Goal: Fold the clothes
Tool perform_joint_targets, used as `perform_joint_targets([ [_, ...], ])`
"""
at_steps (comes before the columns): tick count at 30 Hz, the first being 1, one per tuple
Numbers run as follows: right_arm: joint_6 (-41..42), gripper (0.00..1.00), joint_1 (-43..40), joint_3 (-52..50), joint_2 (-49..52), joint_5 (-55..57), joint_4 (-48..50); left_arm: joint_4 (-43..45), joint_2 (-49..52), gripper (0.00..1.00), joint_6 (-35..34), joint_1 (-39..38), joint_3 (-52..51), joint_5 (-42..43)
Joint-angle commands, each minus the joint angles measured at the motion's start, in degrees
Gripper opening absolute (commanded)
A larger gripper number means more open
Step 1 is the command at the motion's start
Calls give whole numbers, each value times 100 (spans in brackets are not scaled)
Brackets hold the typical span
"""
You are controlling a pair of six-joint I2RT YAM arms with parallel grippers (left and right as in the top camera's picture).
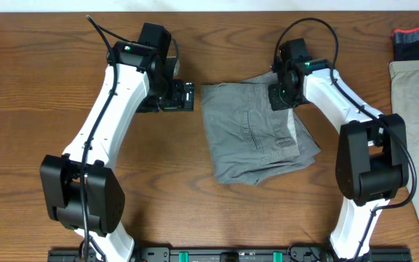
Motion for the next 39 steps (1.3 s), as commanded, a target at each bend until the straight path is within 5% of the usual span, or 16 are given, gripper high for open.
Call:
perform_joint_targets([
  [1,-28,1,-44,509,-22,503,-264,-15,-85,98,52,35,-28,-79],
  [7,-153,2,-42,925,-22,323,-638,-17,-85,98,52,35,-28,-79],
  [10,-503,29,-44,844,-4,-323,-579,-15,-85,98,52,35,-28,-79],
  [15,-496,46,-59,573,81,-343,-291,-22,-85,98,52,35,-28,-79],
  [24,-501,29,-136,470,466,-728,-157,-20,-85,98,52,35,-28,-79],
  [29,-501,1,-133,470,522,-765,-146,-20,-85,98,52,35,-28,-79],
  [39,-503,1,-162,984,503,48,-669,-13,-85,98,52,35,-28,-79],
])
